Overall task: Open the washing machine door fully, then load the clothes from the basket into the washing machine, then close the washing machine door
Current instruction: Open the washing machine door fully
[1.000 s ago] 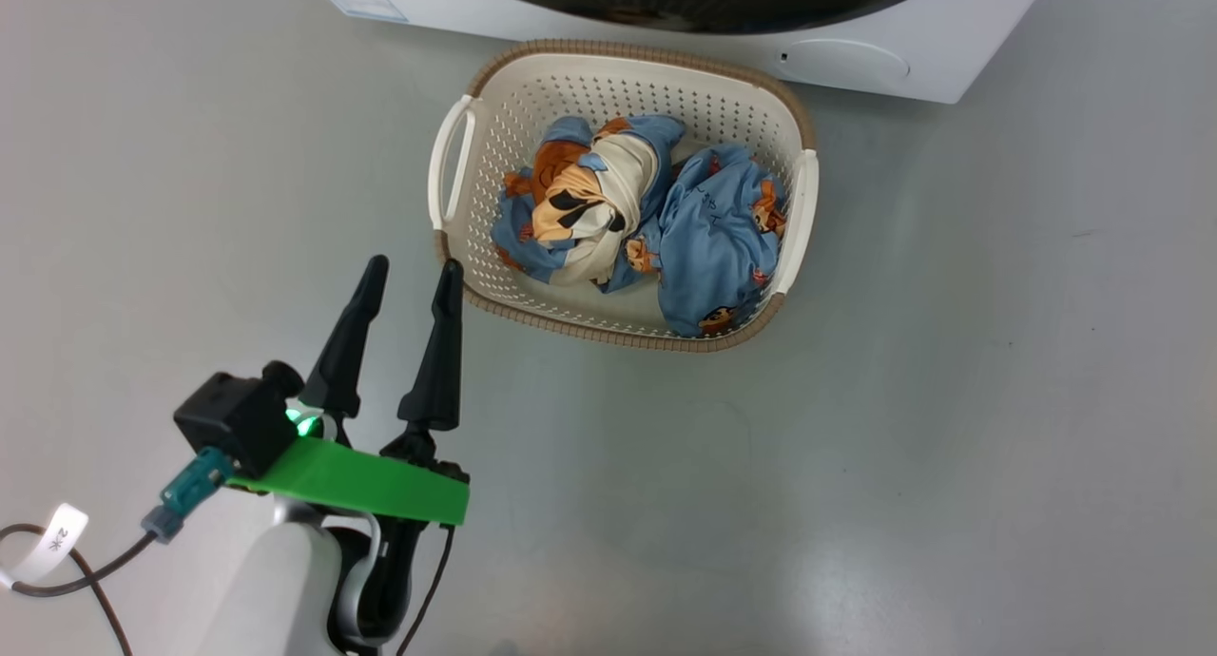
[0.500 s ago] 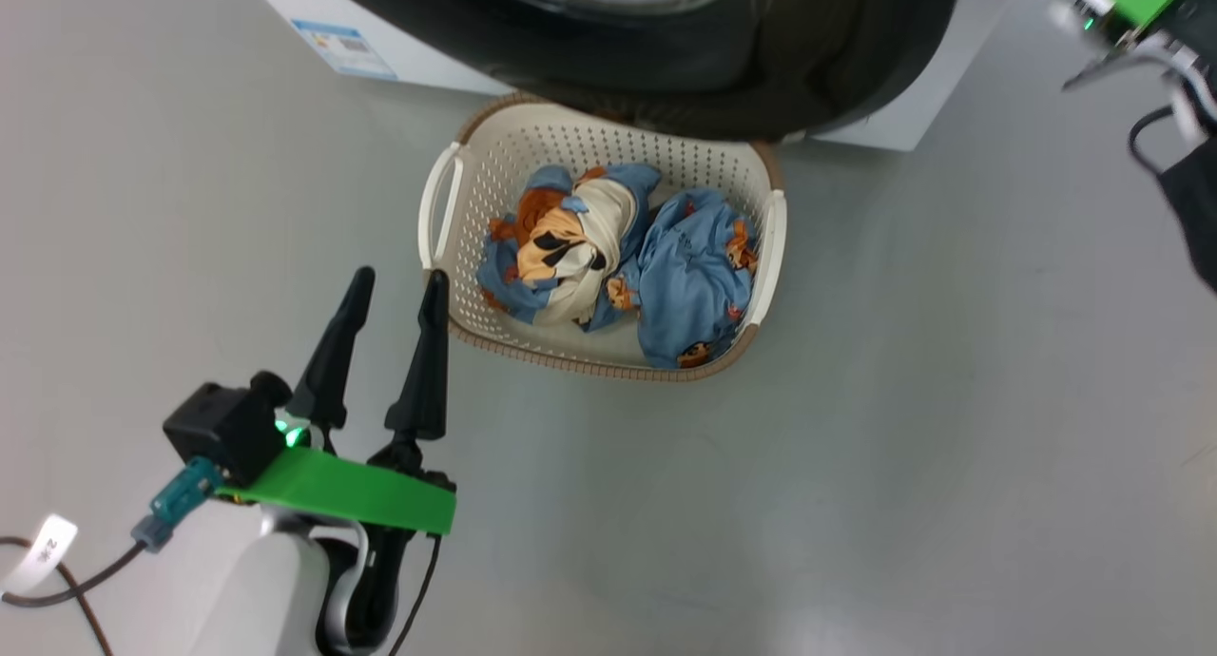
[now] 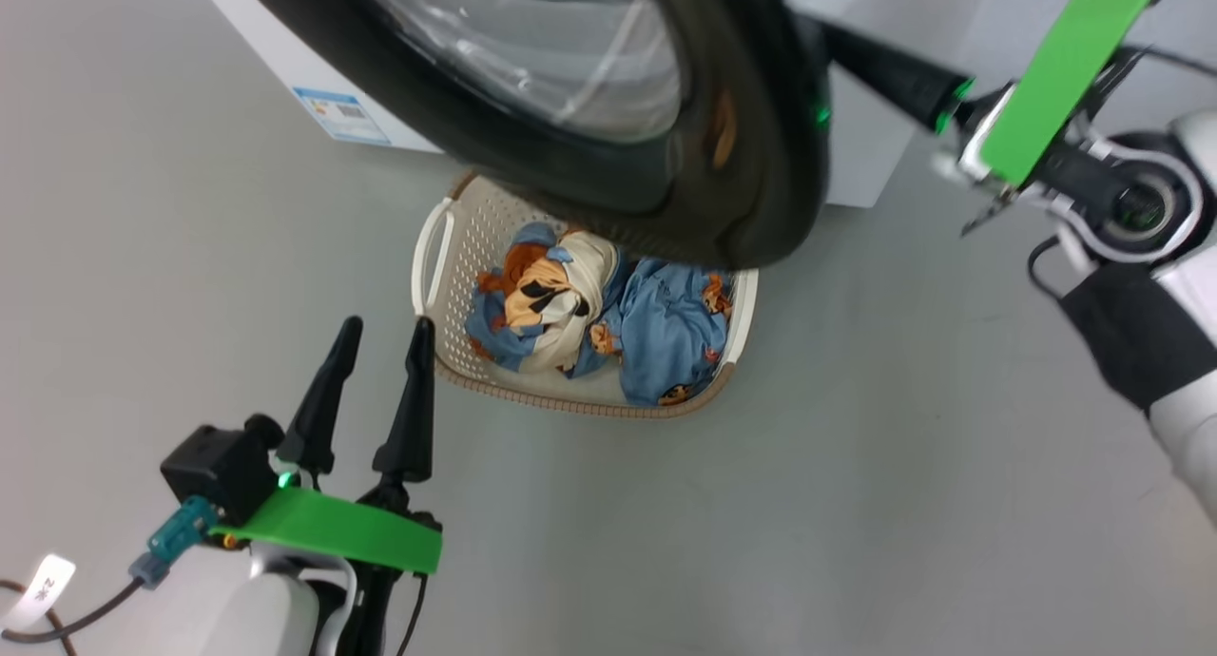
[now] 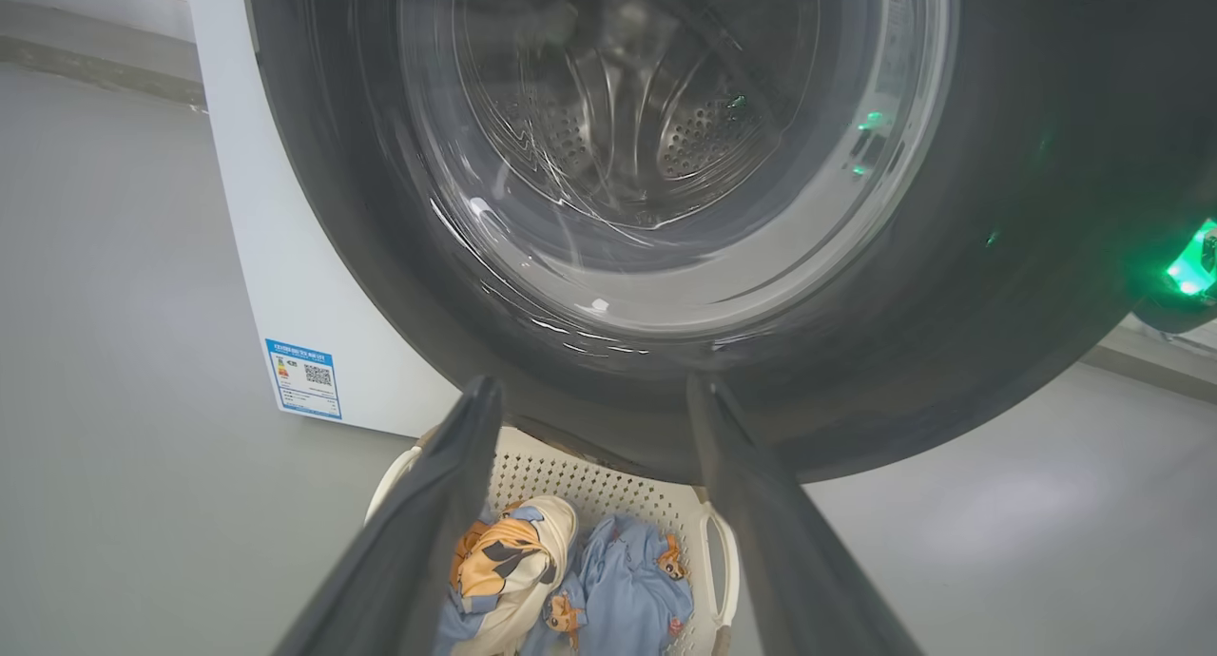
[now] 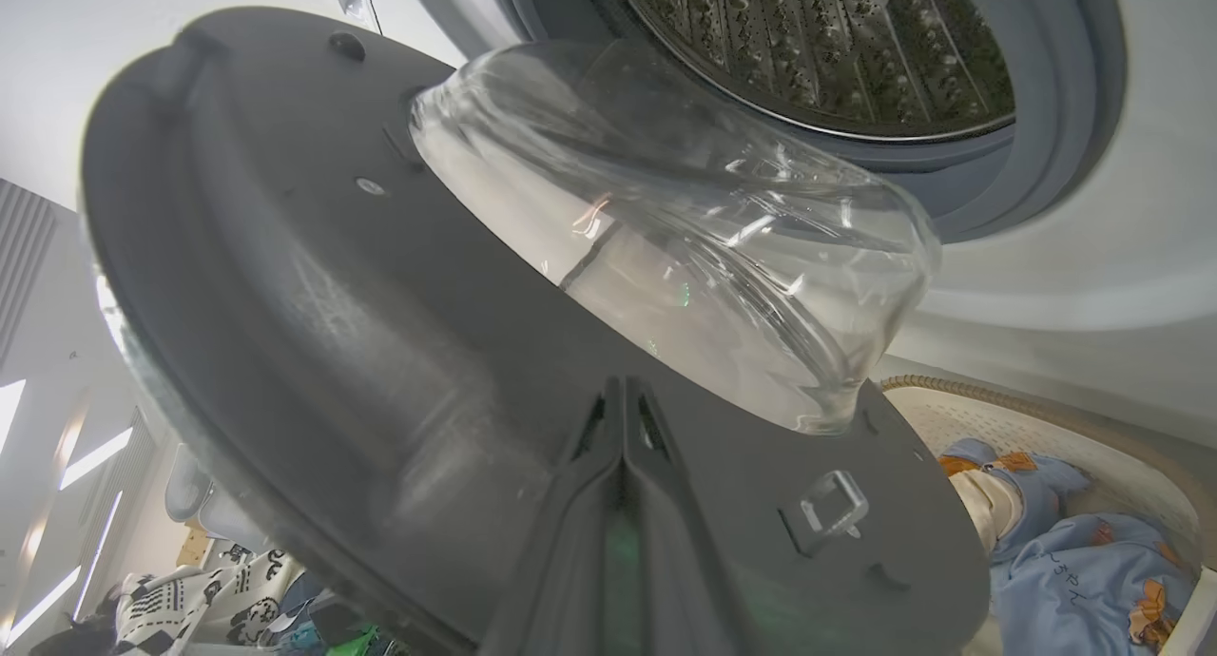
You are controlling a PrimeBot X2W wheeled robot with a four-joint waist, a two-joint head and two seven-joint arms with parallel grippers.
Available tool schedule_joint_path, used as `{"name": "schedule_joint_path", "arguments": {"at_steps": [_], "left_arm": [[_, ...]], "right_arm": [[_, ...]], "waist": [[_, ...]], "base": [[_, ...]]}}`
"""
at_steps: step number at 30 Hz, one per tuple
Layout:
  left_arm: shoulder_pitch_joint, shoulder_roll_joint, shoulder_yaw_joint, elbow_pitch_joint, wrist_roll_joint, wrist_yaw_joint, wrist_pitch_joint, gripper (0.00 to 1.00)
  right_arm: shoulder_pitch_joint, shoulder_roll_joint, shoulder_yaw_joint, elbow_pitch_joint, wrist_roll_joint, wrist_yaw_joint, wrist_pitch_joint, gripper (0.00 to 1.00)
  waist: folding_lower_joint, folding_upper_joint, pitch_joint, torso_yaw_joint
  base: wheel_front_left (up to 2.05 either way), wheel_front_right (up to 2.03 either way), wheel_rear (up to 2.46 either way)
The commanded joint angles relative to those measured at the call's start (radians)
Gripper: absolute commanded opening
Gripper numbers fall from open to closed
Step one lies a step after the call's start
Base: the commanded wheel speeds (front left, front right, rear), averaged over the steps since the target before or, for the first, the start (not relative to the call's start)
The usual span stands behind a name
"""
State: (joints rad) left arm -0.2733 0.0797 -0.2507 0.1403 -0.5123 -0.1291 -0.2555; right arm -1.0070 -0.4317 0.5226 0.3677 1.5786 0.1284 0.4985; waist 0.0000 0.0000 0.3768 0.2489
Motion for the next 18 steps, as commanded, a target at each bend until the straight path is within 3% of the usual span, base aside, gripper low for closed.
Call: {"name": "schedule_joint_path", "arguments": {"at_steps": [1,18], "left_arm": [[0.013,0.028,0.038,-0.019,0.011,-0.002,-0.006,1.00],[0.071,0.038,0.053,-0.027,0.019,-0.002,-0.006,1.00]], "right_arm": [[0.032,0.027,0.018,-0.045,0.008,0.002,0.011,0.00],[0.171,0.083,0.090,-0.126,0.005,0.002,0.064,0.00]], "waist": [[0.0000,0.0000,-0.022,-0.010],[0.0000,0.0000,-0.104,-0.010]], "base": [[0.00,0.00,0.00],[0.00,0.00,0.00]]}}
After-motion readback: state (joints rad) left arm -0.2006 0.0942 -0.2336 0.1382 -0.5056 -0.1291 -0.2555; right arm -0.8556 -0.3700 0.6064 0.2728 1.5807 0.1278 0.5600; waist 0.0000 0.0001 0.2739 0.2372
